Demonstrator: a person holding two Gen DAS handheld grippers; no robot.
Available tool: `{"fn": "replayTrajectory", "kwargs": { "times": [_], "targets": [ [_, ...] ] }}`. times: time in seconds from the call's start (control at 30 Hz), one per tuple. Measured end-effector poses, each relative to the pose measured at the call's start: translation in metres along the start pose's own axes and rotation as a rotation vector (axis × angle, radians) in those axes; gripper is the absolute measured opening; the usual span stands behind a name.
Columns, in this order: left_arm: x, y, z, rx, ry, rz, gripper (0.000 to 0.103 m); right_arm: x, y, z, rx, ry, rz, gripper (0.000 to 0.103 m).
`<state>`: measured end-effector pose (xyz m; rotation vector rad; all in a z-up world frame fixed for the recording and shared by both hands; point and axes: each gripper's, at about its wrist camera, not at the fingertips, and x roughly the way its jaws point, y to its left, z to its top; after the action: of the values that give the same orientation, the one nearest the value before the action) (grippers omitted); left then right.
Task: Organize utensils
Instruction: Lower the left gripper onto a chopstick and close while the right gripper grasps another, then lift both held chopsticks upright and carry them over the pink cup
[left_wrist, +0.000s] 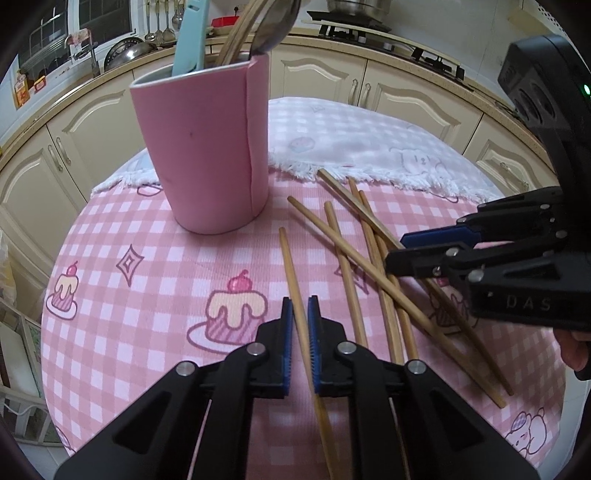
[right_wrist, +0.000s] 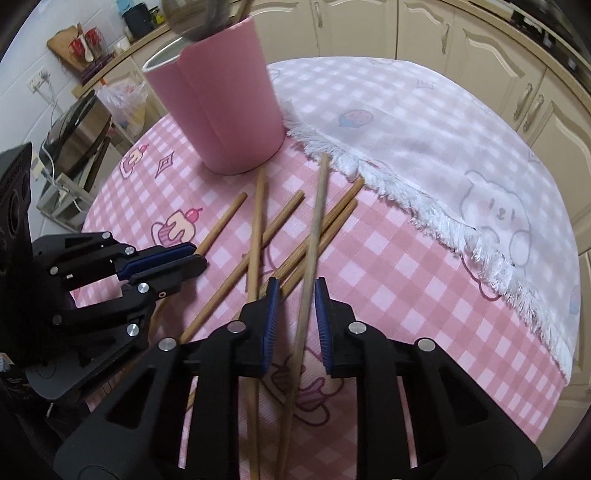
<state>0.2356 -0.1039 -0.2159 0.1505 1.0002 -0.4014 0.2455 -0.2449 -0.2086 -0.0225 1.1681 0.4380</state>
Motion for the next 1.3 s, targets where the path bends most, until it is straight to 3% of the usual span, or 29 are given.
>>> {"fn": "replayTrajectory", "kwargs": {
  "times": [0.43,0.57,0.8,1.07,1.3],
  "targets": [
    [0.012,-0.006,0.014,0.058,0.038,0.004,0.009,0.007,-0.007,0.015,-0.019,0.038,-0.079,0.019],
    [0.014,-0.003,0.017,0.042,0.035,-0.020,0.007,0.012,-0.009,0.026,-0.029,0.037,-0.094,0.009],
    [-0.008,0.011,0.014,-0.028,-0.053,-0.077,0.005,-0.009,-0.027,0.011,0.081,-0.095,0.015,0.006],
    [-0.037,0.015,0.014,-0.050,-0.162,-0.084,0.005,-0.045,-0.037,-0.010,0.162,-0.224,0.060,0.006],
    [-0.079,0.034,0.017,-0.119,-0.328,-0.089,0.005,-0.085,-0.035,-0.018,0.191,-0.386,0.113,0.006]
  ]
}}
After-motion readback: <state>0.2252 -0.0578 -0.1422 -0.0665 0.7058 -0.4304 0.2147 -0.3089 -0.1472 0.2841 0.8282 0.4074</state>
